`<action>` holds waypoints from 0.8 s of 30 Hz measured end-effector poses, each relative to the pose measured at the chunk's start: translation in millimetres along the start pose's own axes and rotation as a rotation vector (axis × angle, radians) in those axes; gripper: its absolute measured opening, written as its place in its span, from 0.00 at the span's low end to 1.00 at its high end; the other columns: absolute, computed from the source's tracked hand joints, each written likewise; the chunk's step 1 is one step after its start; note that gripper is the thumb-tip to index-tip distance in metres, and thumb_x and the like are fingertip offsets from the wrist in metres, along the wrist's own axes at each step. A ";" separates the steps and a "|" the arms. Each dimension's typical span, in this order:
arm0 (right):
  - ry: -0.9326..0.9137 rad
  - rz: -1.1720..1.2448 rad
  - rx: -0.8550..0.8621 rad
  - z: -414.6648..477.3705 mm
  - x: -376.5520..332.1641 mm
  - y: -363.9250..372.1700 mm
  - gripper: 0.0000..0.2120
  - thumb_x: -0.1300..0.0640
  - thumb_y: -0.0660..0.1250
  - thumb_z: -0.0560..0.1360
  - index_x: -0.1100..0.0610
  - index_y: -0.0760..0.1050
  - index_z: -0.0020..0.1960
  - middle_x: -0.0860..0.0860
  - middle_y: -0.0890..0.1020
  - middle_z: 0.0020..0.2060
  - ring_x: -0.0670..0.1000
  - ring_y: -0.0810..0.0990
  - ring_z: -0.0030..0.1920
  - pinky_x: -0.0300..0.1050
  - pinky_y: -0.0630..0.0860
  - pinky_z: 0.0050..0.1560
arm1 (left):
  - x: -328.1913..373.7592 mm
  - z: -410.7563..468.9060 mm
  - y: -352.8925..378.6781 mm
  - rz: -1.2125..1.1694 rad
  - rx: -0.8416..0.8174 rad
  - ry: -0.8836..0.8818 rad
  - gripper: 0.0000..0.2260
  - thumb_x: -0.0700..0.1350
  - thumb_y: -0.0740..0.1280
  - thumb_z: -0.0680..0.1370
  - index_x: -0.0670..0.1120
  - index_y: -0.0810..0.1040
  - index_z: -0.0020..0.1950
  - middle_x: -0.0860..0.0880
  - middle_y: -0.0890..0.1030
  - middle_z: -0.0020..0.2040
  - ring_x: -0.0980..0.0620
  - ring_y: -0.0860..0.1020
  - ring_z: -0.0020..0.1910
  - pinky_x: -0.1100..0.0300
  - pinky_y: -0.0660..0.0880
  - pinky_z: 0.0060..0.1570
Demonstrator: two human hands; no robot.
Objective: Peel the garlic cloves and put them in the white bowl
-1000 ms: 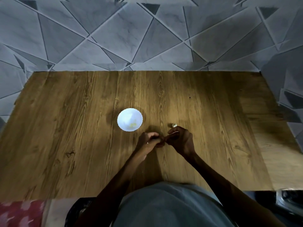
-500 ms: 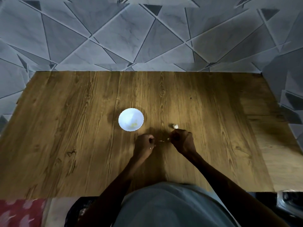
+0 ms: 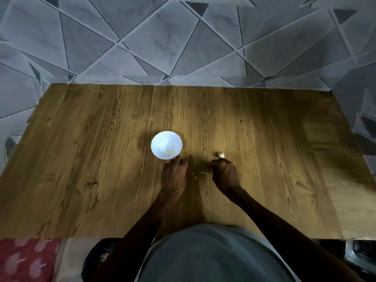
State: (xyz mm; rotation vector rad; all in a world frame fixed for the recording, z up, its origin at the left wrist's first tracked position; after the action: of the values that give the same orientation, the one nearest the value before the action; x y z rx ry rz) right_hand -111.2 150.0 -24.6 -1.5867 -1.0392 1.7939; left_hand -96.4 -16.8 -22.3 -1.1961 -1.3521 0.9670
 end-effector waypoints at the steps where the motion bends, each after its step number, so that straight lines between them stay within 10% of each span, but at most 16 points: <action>1: -0.040 0.053 -0.026 -3.1 -6.3 0.5 0.09 0.68 0.66 0.77 0.59 0.82 0.51 0.52 0.85 0.45 0.47 0.83 0.43 0.48 0.83 0.45 | 0.6 -0.1 0.1 0.029 0.003 -0.012 0.21 0.37 0.65 0.74 0.47 0.73 0.68 0.46 0.73 0.68 0.45 0.73 0.64 0.51 0.71 0.59; 10: 0.144 0.605 -0.262 -22.1 -35.5 14.1 0.12 0.55 0.79 0.69 0.61 0.81 0.47 0.53 0.85 0.39 0.55 0.85 0.38 0.49 0.83 0.37 | 2.0 -0.3 -1.4 -0.177 -0.028 -0.205 0.06 0.41 0.62 0.78 0.44 0.75 0.53 0.45 0.77 0.55 0.44 0.76 0.56 0.53 0.71 0.49; 18: 0.059 0.264 -0.109 -17.6 -15.8 14.2 0.04 0.63 0.72 0.74 0.56 0.80 0.46 0.45 0.82 0.40 0.44 0.82 0.39 0.46 0.81 0.40 | -4.3 -1.7 3.0 -0.199 0.032 -0.268 0.13 0.41 0.58 0.82 0.47 0.75 0.64 0.47 0.79 0.61 0.46 0.76 0.61 0.54 0.72 0.57; 24: 0.113 0.080 -0.123 -11.7 -8.8 13.3 0.08 0.67 0.66 0.76 0.58 0.81 0.50 0.51 0.84 0.47 0.48 0.82 0.44 0.41 0.79 0.42 | -26.0 -7.2 9.6 -0.335 0.016 -0.268 0.11 0.38 0.64 0.76 0.49 0.78 0.55 0.50 0.80 0.54 0.48 0.78 0.56 0.56 0.72 0.49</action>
State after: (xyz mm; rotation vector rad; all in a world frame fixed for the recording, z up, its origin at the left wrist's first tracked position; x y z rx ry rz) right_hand -96.8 137.8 -30.6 -1.8054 -1.0649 1.6983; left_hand -88.9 -41.0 -35.4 -0.8104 -1.6896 0.9138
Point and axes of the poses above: each hand's wrist, its own z-axis towards the middle knuckle, its own y-axis out of the palm, x = y × z, the point moved 7 cm from there along z, towards the middle knuckle
